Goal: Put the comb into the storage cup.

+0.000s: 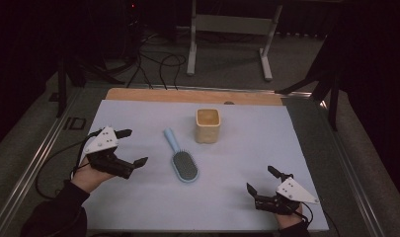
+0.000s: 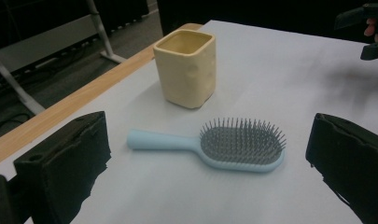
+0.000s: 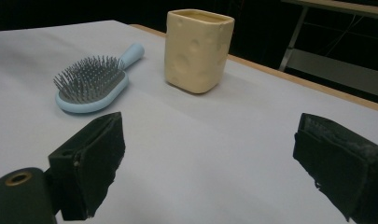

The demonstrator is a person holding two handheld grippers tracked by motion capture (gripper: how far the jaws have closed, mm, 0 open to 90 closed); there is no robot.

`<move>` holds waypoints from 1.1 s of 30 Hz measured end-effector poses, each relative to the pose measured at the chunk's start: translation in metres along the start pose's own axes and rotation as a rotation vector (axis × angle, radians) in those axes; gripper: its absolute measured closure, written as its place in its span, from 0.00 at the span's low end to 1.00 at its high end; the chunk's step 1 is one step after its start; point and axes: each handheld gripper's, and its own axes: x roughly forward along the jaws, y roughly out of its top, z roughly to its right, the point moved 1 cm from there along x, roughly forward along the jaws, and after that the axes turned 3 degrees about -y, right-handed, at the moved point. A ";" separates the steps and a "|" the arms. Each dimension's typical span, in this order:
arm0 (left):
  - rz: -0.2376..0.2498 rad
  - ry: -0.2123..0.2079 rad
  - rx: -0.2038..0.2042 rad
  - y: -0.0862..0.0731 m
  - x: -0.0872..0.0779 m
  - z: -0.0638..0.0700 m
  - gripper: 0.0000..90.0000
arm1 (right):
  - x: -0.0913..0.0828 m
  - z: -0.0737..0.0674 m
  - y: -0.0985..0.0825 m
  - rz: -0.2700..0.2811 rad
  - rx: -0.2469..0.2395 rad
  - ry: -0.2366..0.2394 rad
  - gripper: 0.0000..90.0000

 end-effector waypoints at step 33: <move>-0.143 -0.064 -0.022 -0.001 0.087 -0.038 0.17 | 0.001 -0.002 0.000 0.003 -0.005 0.020 0.10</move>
